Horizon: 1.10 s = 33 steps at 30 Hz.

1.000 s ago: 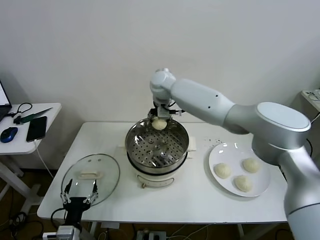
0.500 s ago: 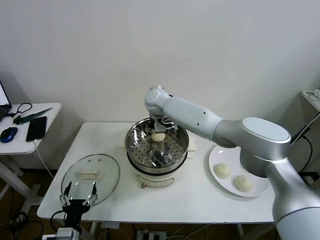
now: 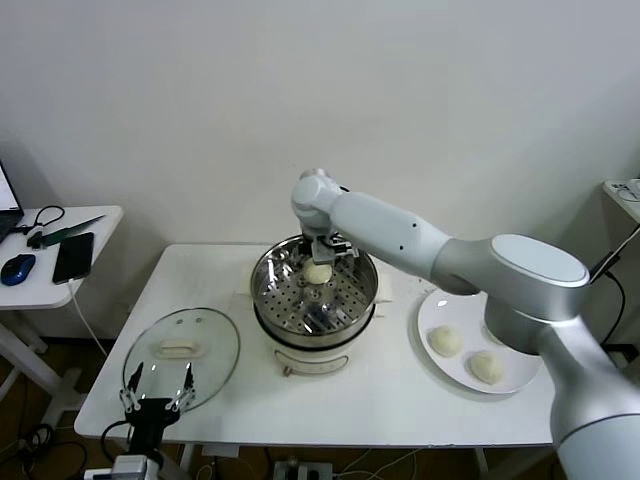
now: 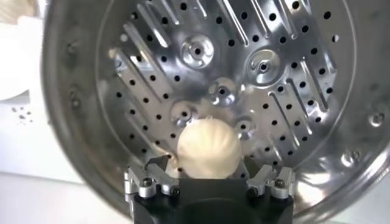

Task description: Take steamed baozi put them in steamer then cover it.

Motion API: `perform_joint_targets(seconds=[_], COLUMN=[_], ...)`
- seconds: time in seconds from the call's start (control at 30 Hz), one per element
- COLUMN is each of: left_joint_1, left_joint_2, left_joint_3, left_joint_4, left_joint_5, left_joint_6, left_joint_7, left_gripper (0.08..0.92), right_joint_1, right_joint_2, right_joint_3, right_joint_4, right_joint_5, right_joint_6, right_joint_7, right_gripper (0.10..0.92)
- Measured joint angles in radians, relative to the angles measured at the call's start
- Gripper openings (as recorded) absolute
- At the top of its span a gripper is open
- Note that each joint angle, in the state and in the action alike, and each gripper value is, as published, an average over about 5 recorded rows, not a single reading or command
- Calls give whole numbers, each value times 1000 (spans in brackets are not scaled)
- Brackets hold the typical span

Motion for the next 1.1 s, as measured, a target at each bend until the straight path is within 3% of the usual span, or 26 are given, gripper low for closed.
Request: perform_joint_targets(seconds=[0.33, 0.8, 1.1], left_joint_1=[15, 12, 23], left_joint_2=[3, -8, -13], left_joint_3=[0, 21, 18], left_joint_4=[-22, -59, -59], left_joint_5=[-2, 3, 12], left_joint_6=[9, 28, 29], left_joint_7=[0, 5, 6], left_gripper=[823, 823, 823], right_joint_1=[180, 285, 117], right_joint_2=[-193, -611, -746], right_joint_3=[-100, -317, -280], right_joint_4=[168, 373, 356], right_joint_5=[297, 781, 886], right_joint_6=[-144, -679, -836], right_joint_7=[-34, 43, 18], right_gripper=[823, 823, 823])
